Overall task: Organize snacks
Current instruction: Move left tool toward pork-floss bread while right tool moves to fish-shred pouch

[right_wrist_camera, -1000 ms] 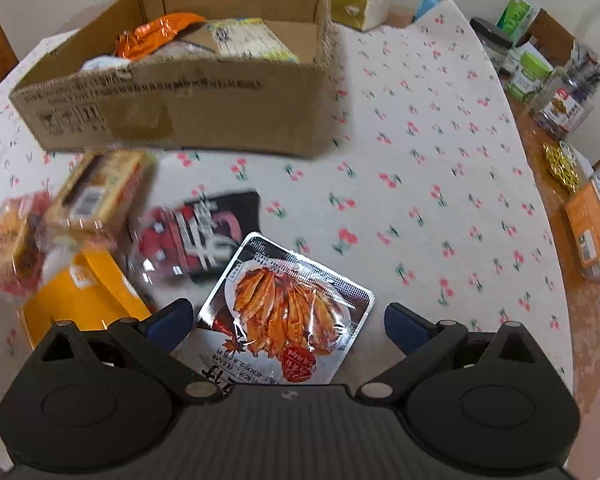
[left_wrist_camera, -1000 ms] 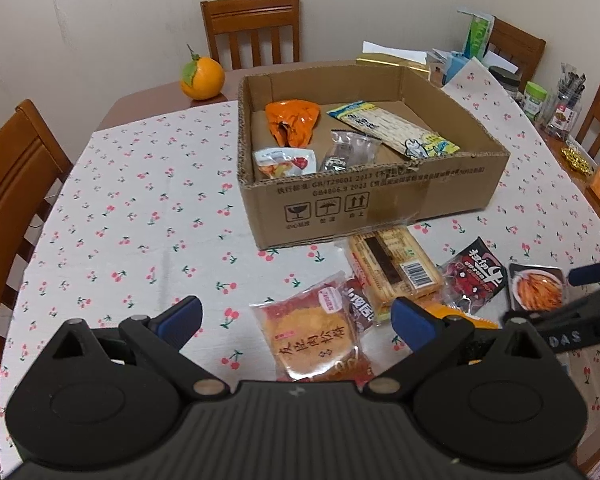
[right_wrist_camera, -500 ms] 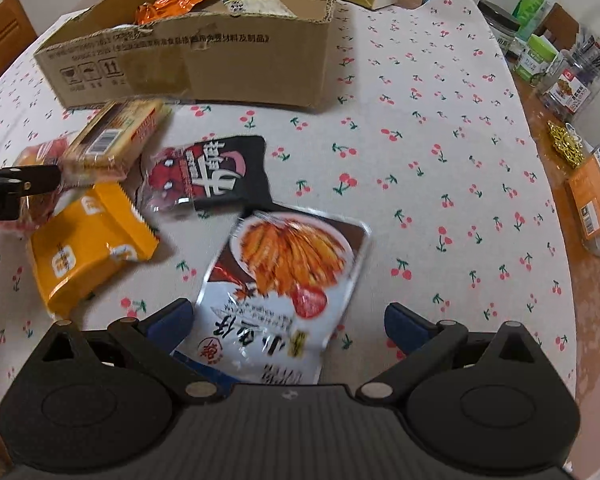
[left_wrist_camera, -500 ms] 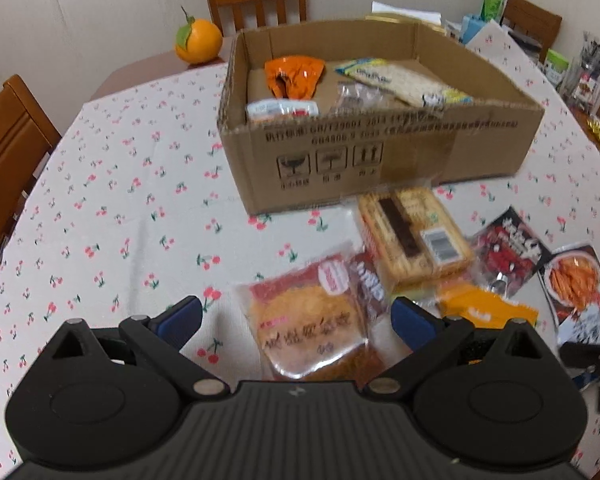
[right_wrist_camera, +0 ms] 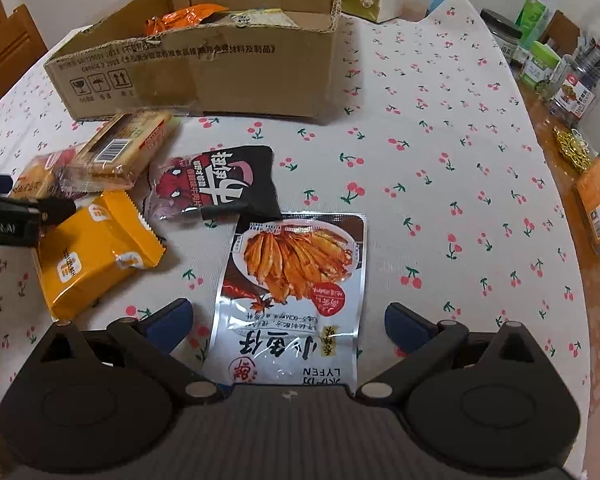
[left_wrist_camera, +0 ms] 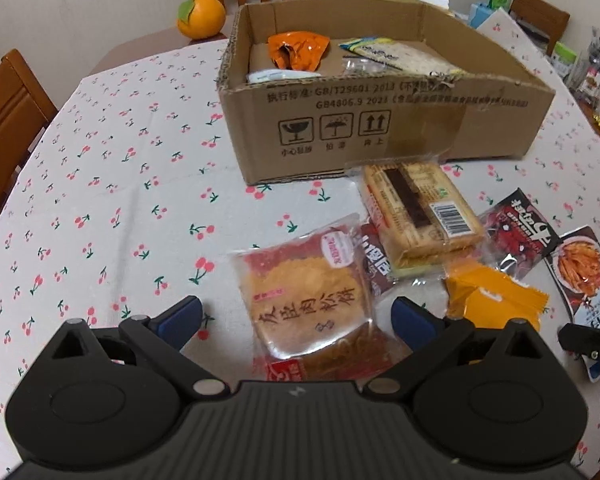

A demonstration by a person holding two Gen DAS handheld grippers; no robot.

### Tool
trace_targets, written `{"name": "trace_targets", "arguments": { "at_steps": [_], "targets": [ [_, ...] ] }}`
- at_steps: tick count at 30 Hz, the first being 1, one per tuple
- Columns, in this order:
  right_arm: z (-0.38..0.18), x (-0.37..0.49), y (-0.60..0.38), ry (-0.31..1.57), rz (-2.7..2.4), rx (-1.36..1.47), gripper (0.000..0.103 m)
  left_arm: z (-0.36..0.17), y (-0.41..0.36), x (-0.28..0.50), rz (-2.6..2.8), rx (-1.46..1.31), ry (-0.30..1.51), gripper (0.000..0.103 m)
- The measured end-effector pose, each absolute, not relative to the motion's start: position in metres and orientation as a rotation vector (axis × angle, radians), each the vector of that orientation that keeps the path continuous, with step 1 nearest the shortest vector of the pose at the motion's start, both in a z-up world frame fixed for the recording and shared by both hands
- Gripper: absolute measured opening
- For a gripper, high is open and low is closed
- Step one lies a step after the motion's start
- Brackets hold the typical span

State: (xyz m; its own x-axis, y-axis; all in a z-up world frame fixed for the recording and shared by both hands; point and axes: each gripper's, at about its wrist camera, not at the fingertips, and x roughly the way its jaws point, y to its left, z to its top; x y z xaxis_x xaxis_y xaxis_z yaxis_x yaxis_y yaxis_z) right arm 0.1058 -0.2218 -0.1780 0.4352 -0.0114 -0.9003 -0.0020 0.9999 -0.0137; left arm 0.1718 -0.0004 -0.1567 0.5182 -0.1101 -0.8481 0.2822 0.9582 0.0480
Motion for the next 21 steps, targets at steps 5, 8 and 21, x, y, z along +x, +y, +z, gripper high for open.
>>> {"name": "trace_targets", "arguments": {
  "at_steps": [5,8,21],
  "targets": [
    [-0.178,0.102,-0.226,1.105,0.023,-0.029,0.103,-0.156,0.013,0.169,-0.226,0.205,0.983,0.101],
    [-0.178,0.102,-0.226,1.098,0.021,-0.027,0.103,-0.157,0.013,0.169,-0.230,0.193,0.982,0.101],
    [-0.179,0.102,-0.213,1.073,-0.010,-0.012,0.103,-0.155,-0.003,0.162,-0.265,0.146,0.983,0.086]
  ]
}}
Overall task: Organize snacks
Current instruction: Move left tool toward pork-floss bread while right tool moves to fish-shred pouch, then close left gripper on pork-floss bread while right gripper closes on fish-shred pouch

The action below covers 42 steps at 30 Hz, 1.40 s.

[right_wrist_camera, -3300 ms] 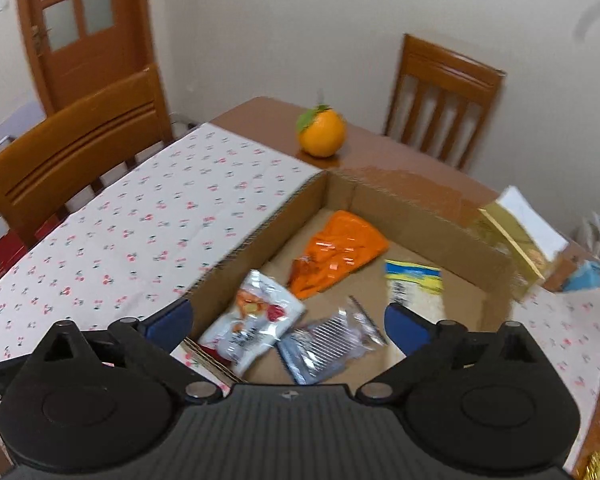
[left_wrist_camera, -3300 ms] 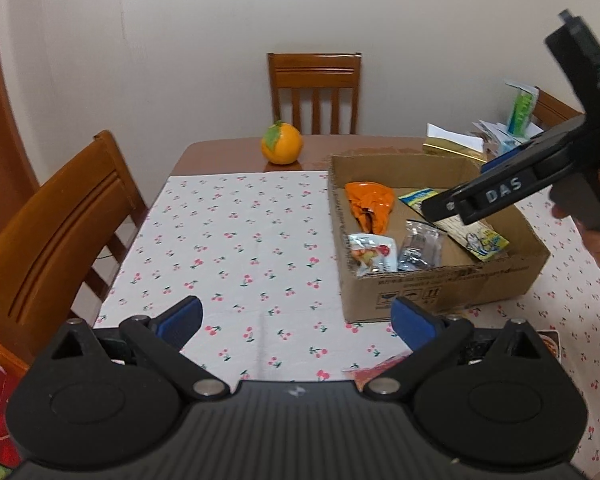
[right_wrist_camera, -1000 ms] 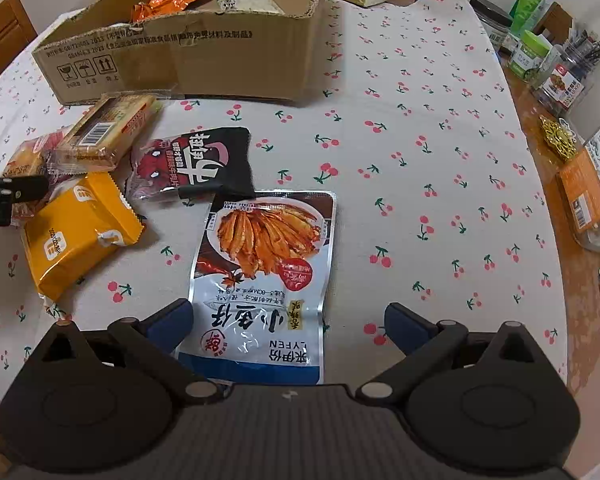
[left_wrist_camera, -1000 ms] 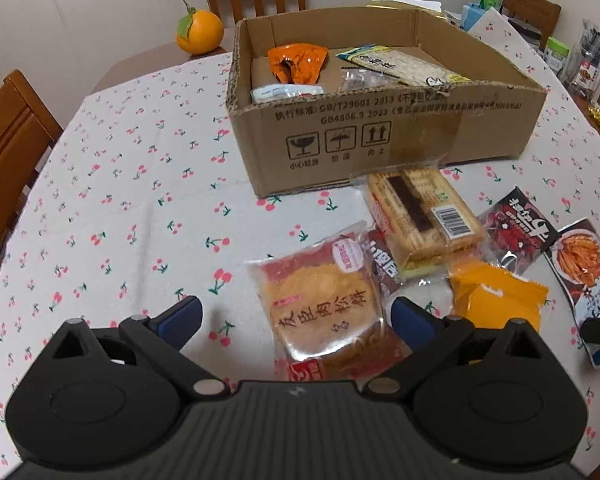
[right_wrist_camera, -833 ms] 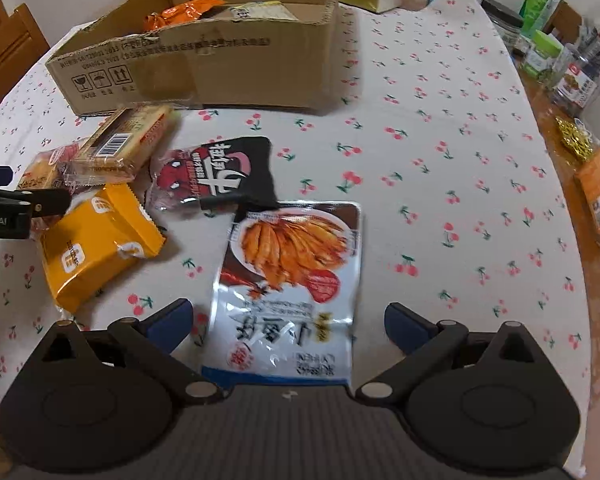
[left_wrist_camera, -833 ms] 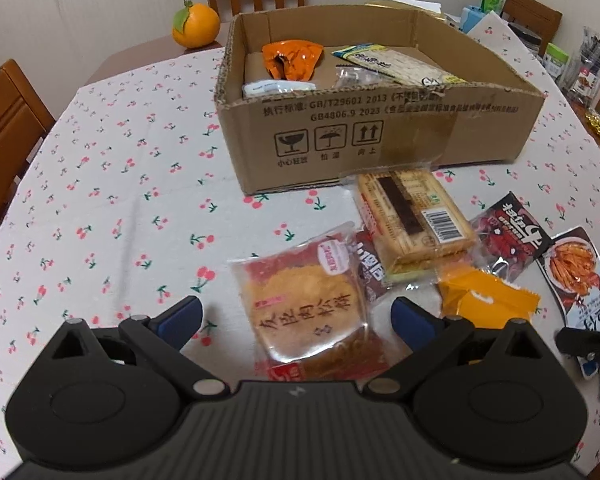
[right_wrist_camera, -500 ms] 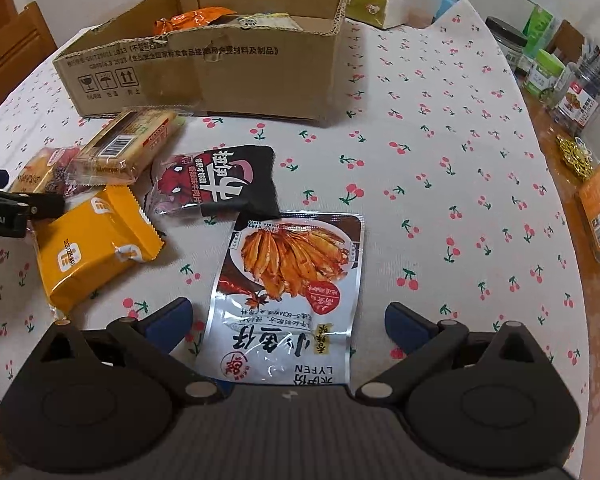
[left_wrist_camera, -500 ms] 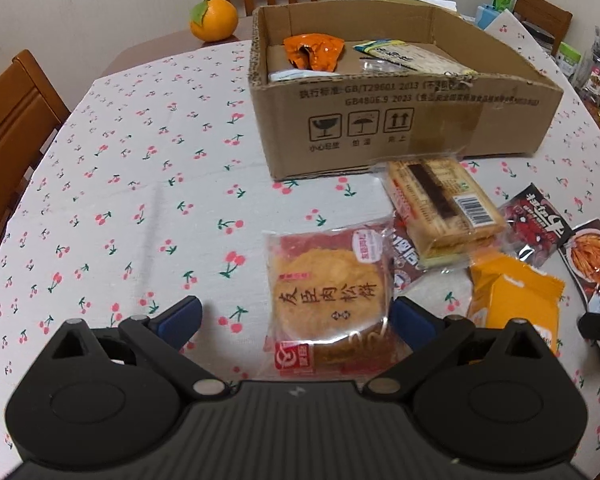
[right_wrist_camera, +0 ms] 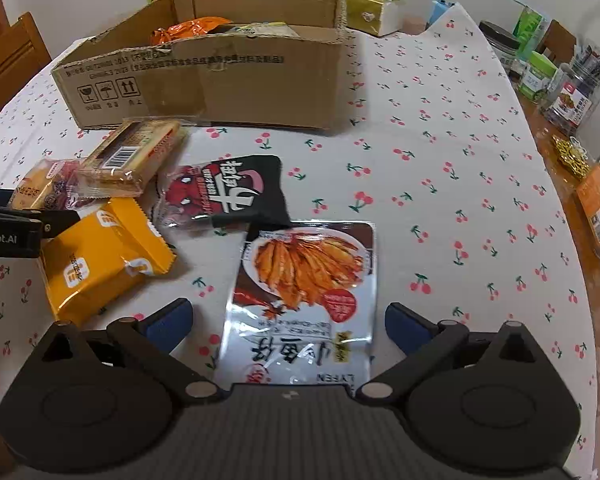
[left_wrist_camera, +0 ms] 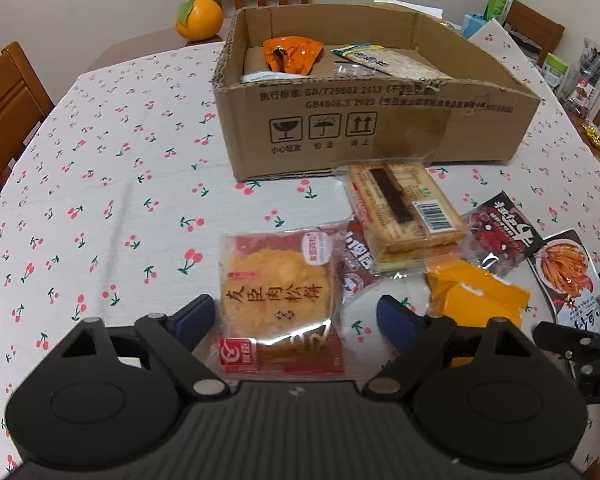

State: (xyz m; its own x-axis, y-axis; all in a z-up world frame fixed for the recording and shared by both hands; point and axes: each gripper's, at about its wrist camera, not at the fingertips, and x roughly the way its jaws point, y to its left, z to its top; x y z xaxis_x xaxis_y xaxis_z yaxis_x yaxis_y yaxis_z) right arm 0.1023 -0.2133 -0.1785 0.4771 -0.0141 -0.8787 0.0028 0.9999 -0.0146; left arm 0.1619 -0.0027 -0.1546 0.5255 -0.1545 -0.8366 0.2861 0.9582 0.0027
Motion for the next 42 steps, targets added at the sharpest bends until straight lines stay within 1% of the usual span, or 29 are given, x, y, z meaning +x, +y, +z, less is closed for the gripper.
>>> {"name": "trace_targets", "arguments": {
  "at_steps": [3,5,8,10,11,13,15,18,25,42],
  "targets": [
    [-0.178,0.102,-0.212,1.075,-0.019,-0.006,0.103,-0.153,-0.003,0.161,-0.279,0.153,0.982,0.081],
    [-0.176,0.101,-0.213,1.077,-0.024,-0.002,0.100,-0.153,-0.002,0.162,-0.283,0.155,0.981,0.080],
    [-0.174,0.101,-0.216,1.078,-0.044,0.009,0.094,-0.154,-0.002,0.162,-0.289,0.160,0.980,0.079],
    [-0.172,0.101,-0.217,1.078,-0.051,0.011,0.089,-0.153,-0.002,0.162,-0.292,0.160,0.981,0.075],
    [-0.172,0.101,-0.217,1.079,-0.055,0.013,0.087,-0.152,-0.001,0.162,-0.295,0.161,0.979,0.070],
    [-0.170,0.101,-0.218,1.078,-0.060,0.016,0.080,-0.152,-0.001,0.163,-0.299,0.165,0.978,0.066],
    [-0.169,0.102,-0.220,1.086,-0.062,0.024,0.079,-0.151,-0.001,0.163,-0.303,0.166,0.977,0.061],
    [-0.168,0.103,-0.221,1.090,-0.064,0.026,0.078,-0.150,-0.001,0.164,-0.314,0.175,0.979,0.057],
    [-0.161,0.106,-0.228,1.089,-0.061,0.039,0.075,-0.146,0.001,0.166,-0.332,0.204,0.987,0.056],
    [-0.135,0.107,-0.240,1.075,-0.044,0.014,0.075,-0.115,0.014,0.165,-0.368,0.208,0.985,0.056]
  ]
}}
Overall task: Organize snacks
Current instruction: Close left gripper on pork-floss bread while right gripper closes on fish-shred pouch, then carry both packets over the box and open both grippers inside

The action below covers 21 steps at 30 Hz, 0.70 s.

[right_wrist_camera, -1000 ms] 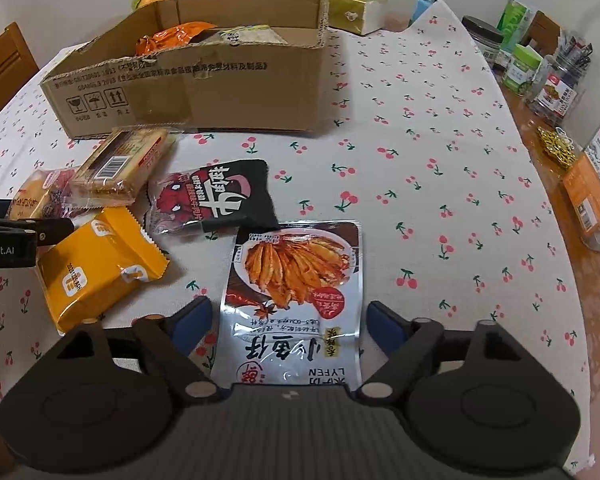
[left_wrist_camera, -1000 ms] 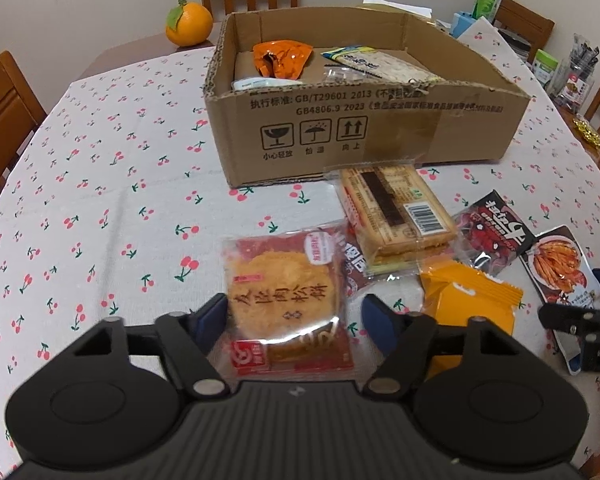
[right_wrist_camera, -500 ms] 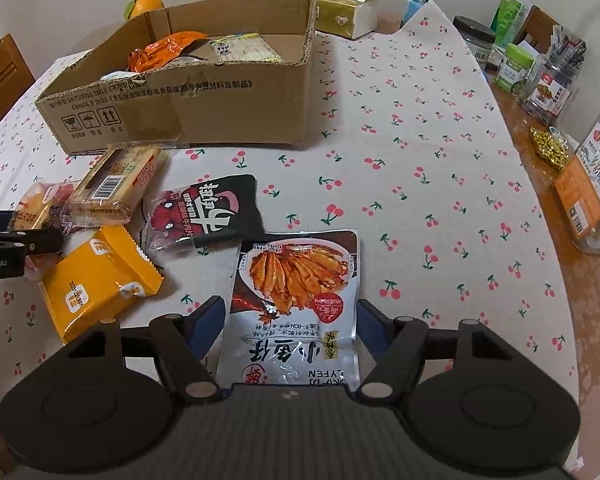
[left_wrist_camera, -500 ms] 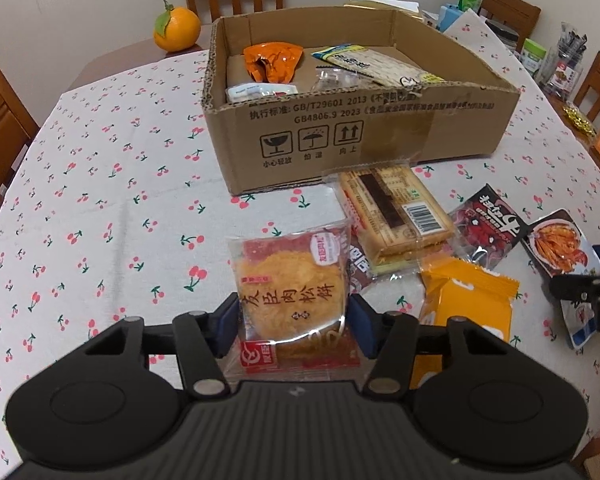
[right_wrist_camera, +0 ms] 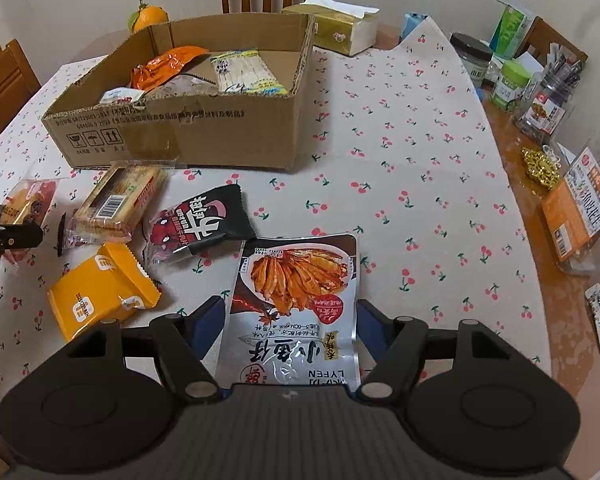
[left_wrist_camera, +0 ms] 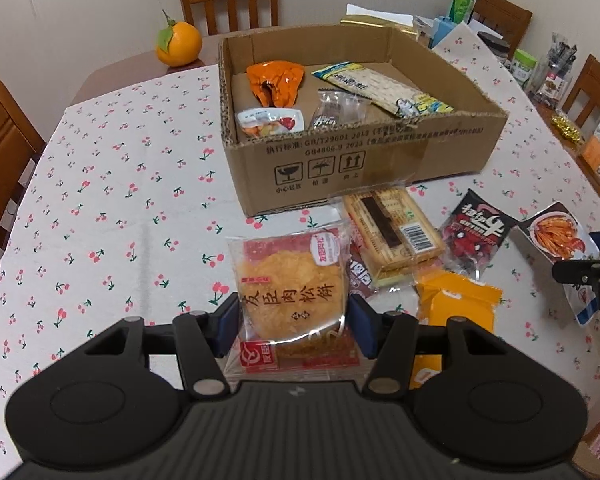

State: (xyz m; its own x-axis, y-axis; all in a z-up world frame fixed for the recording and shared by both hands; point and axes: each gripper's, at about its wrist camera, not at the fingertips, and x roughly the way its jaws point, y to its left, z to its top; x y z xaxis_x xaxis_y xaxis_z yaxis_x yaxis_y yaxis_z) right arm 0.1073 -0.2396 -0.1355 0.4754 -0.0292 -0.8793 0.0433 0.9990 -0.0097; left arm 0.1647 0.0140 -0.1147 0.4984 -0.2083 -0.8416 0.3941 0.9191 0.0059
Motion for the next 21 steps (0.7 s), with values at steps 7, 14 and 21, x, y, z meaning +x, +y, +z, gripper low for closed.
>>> {"name": "trace_targets", "arguments": {
  "at_steps": [7,14,21],
  "targets": [
    [-0.118,0.103,-0.248,1.047,-0.046,0.011,0.075,-0.091,0.014,0.163,-0.393,0.231,0.959,0.056],
    [-0.093,0.110,-0.253,0.997,-0.009,0.028,0.075,-0.068,0.010,0.161,-0.439,0.253,0.941,0.056],
    [-0.064,0.135,-0.247,0.936,0.073,0.002,0.075,-0.054,0.012,0.157,-0.457,0.251,0.916,0.056]
  ]
}}
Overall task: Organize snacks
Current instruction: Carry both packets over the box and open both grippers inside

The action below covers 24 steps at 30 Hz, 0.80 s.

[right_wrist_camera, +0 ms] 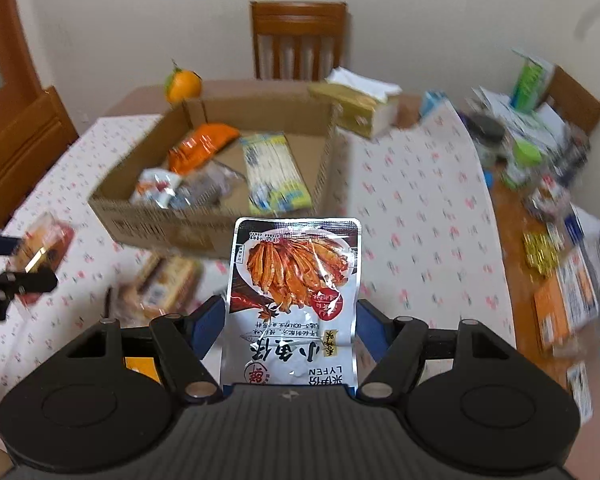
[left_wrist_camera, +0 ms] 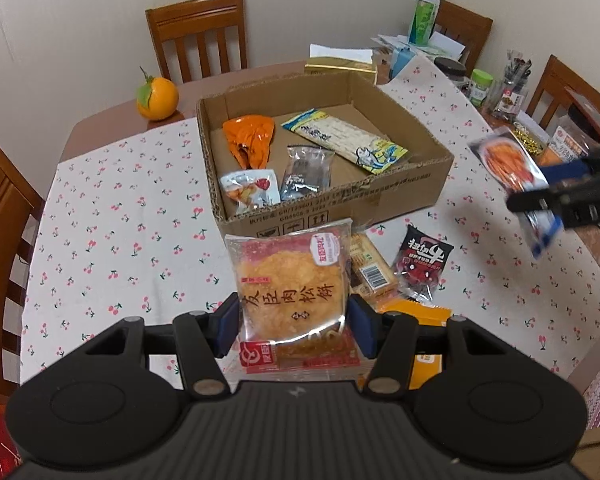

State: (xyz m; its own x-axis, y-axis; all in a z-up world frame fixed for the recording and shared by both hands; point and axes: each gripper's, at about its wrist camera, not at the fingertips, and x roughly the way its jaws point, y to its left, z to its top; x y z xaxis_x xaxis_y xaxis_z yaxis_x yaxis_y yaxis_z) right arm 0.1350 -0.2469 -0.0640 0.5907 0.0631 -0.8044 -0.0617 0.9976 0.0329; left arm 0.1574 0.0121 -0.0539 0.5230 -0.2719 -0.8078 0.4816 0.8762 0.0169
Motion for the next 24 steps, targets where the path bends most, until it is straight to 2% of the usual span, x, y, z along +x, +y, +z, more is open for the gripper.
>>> {"name": "trace_targets", "arguments": {
  "at_steps": [10,20,23,24],
  "targets": [
    [-0.031,0.216,-0.223,0.827,0.196,-0.076,0.075,-0.054,0.029,0.156,-0.416,0.223,0.935,0.056],
    [-0.049,0.294,-0.197,0.830,0.259,-0.129,0.077,-0.051,0.049,0.164,-0.330,0.185,0.937,0.056],
    [-0.061,0.301,-0.194,0.857,0.274,-0.119,0.086,-0.047,0.048,0.170,-0.325,0.191,0.929,0.056],
    [-0.064,0.300,-0.193,0.858,0.274,-0.118,0.097,-0.045,0.046,0.173,-0.326,0.194,0.926,0.056]
  ]
}}
